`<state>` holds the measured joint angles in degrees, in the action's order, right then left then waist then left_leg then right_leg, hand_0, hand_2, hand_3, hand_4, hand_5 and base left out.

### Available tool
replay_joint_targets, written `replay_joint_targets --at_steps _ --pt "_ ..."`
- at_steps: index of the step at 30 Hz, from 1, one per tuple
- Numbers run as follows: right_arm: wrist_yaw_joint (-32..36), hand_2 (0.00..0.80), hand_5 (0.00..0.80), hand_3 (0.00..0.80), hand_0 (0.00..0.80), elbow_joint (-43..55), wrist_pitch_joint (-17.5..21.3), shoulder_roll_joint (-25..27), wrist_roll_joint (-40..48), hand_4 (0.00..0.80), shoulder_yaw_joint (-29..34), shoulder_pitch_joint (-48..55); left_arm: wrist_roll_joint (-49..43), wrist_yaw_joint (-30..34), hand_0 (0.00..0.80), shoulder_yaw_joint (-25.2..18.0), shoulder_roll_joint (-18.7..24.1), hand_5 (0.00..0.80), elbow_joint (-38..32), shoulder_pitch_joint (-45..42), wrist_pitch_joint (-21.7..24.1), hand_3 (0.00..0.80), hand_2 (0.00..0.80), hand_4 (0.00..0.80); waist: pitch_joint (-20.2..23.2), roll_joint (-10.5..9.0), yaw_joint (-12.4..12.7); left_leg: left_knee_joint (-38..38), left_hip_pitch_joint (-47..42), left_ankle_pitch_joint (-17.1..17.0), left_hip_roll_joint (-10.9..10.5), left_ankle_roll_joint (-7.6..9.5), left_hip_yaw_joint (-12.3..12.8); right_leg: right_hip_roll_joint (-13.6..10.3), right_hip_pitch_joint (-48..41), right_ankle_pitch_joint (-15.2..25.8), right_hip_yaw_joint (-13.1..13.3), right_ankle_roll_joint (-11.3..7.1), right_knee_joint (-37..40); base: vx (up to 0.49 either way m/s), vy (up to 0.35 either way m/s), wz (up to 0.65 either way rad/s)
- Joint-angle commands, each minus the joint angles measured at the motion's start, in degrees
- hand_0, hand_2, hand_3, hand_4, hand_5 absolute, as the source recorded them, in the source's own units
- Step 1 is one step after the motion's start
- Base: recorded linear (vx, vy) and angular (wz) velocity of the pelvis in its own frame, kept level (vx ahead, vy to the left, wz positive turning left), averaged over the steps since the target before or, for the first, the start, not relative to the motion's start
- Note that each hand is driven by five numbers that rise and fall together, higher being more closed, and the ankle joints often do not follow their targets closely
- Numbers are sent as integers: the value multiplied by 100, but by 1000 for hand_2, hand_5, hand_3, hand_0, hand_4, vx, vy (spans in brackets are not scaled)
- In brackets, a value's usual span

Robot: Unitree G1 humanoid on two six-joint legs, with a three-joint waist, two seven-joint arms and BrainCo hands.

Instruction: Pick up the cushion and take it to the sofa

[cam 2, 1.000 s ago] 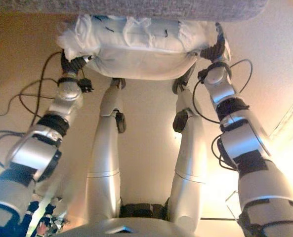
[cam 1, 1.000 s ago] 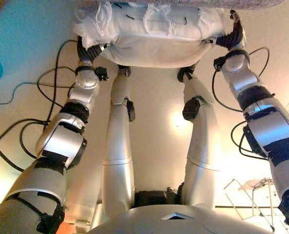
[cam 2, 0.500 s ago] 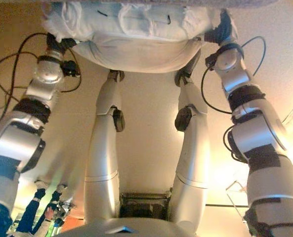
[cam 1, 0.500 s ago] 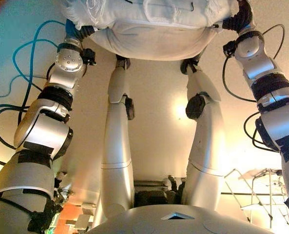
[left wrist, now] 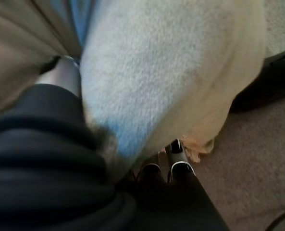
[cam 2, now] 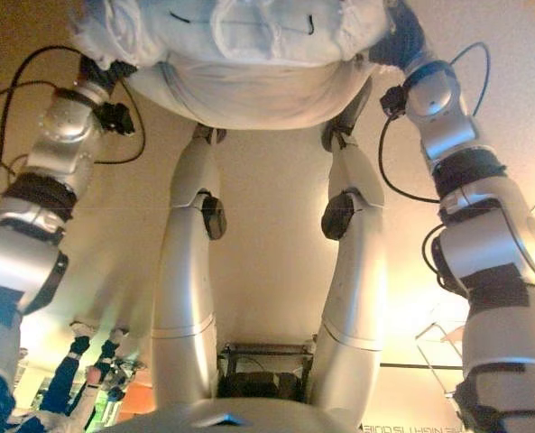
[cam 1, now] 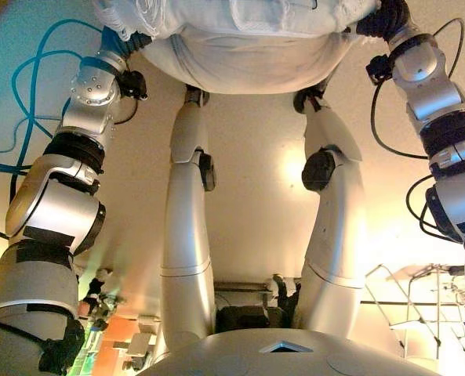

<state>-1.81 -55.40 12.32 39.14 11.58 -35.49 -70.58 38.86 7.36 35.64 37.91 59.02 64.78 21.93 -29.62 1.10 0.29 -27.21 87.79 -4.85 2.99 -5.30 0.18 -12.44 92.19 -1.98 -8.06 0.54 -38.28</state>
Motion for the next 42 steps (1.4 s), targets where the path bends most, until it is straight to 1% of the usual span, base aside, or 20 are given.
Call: replay_joint_targets --at_steps 1,3,4,6,7,11,14,17,19,20,22,25,27,29,31,32,35,37,40,42 --pt "71 800 800 800 800 338 -47 -23 -27 800 -659 -48 119 393 800 129 -291 800 -772 7 102 800 800 800 -17 358 -95 -696 112 832 153 38 235 -35 -259 -33 604 -740 177 -2 59 1" --pt "-251 800 800 800 800 -234 502 -342 -525 800 -520 286 160 359 800 175 -497 800 -599 -179 464 800 800 800 -17 450 -103 -672 63 838 98 -12 236 51 -303 -51 641 -765 207 -8 106 1" --pt "-438 800 800 800 800 -357 539 -509 -757 800 -480 387 98 260 800 166 -636 800 -587 -246 541 800 800 800 -17 487 -115 -648 40 833 82 -8 256 80 -310 -65 671 -763 215 -8 112 -1" --pt "-922 800 800 800 800 -369 376 -836 -1206 800 -477 614 -53 50 800 67 -977 800 -541 -346 679 800 800 800 -17 570 -170 -510 -80 803 71 -11 323 130 -397 -72 729 -749 388 1 100 -4" --pt "-1081 800 800 800 800 -295 262 -929 -1331 800 -491 687 -93 -20 800 30 -1067 800 -549 -359 702 800 800 800 -17 597 -197 -444 -128 788 73 -14 349 156 -435 -70 755 -743 476 2 83 -3" --pt "-1523 800 800 800 800 144 -195 -1105 -1506 800 -596 941 -20 -88 800 -44 -1229 800 -577 -362 664 800 800 800 -17 640 -283 -289 -294 692 98 -20 435 207 -558 -18 806 -714 661 -10 39 -4" --pt "-1380 800 800 800 800 580 -397 -905 -1316 800 -543 1034 -16 -37 800 -132 -1120 800 -869 -413 325 800 800 800 -17 575 -293 -220 -437 629 165 17 448 159 -707 83 791 -701 796 -28 -68 -6" --pt "-1050 800 800 800 800 744 -245 -692 -1006 800 -448 1149 177 264 800 -174 -857 800 -1090 -624 146 800 800 800 -17 470 -233 -193 -640 571 177 11 343 113 -965 168 714 -709 843 -57 -159 -6" --pt "-902 800 800 800 800 823 -79 -566 -842 800 -373 1294 302 424 800 -197 -769 800 -1205 -884 221 800 800 800 -17 408 -198 -129 -883 536 175 0 283 86 -1225 216 649 -717 912 -46 -128 -8" --pt "-857 800 800 800 800 901 -5 -513 -734 800 -292 1431 355 487 800 -235 -759 800 -1306 -1147 345 800 800 800 -17 367 -172 -51 -1150 508 161 -19 244 81 -1511 250 605 -729 1007 -27 -81 -8" --pt "-827 800 800 800 800 944 91 -480 -660 800 -217 1564 450 571 800 -282 -773 800 -1371 -1365 451 800 800 800 -17 339 -151 54 -1407 471 150 -30 219 70 -1772 286 560 -737 1116 -22 -66 -11" --pt "-881 800 800 800 800 1146 285 -475 -575 800 -31 2027 470 594 800 -387 -968 800 -1577 -1984 793 800 800 800 -17 293 -97 324 -2148 369 100 -67 198 22 -2500 371 436 -774 1376 -24 -67 -12" --pt "-944 800 800 800 800 1224 410 -512 -547 800 95 2304 399 571 800 -446 -1094 800 -1695 -2298 911 800 800 800 -17 274 -58 410 -2509 337 85 -74 210 -33 -2855 403 343 -791 1460 -12 -82 -12" --pt "-1006 800 800 800 800 1325 603 -578 -473 800 278 2720 391 584 800 -497 -1226 800 -1809 -2704 1016 800 800 800 -17 244 -12 576 -3092 319 49 -66 221 -97 -3421 427 185 -804 1602 -1 -99 -7" --pt "-1095 800 800 800 800 1373 770 -635 -487 800 379 2987 399 573 800 -547 -1291 800 -1903 -2943 1062 800 800 800 -17 221 7 679 -3440 336 26 -53 239 -133 -3762 419 81 -815 1697 -9 -104 -3" --pt "-1136 800 800 800 800 1468 854 -668 -463 800 478 3243 380 567 800 -587 -1300 800 -2036 -3183 1066 800 800 800 -17 206 32 776 -3816 358 -5 -40 283 -153 -4133 405 -33 -830 1792 -8 -115 -2" --pt "-1108 800 800 800 800 1695 1041 -713 -382 800 694 3719 387 543 800 -702 -1320 800 -2314 -3651 1063 800 800 800 -17 156 75 965 -4535 438 -37 -30 376 -199 -4890 356 -279 -846 1989 0 -111 -1" --pt "-1077 800 800 800 800 1858 1210 -726 -314 800 808 3981 413 548 800 -786 -1344 800 -2485 -3939 1078 800 800 800 -17 151 105 1053 -4955 492 -46 -2 394 -226 -5321 299 -390 -835 2072 10 -82 -2" --pt "-1071 800 800 800 800 2271 1349 -749 -318 800 946 4389 474 521 800 -954 -1368 800 -2883 -4362 960 800 800 800 -17 135 131 1162 -5613 576 -64 21 438 -253 -6010 214 -525 -836 2215 23 -66 -3" --pt "-986 800 800 800 800 2556 1443 -779 -312 800 1073 4719 533 507 800 -1075 -1390 800 -3104 -4673 935 800 800 800 167 110 147 1222 -5938 635 -82 49 443 -266 -6352 154 -596 -816 2275 78 -55 -1"
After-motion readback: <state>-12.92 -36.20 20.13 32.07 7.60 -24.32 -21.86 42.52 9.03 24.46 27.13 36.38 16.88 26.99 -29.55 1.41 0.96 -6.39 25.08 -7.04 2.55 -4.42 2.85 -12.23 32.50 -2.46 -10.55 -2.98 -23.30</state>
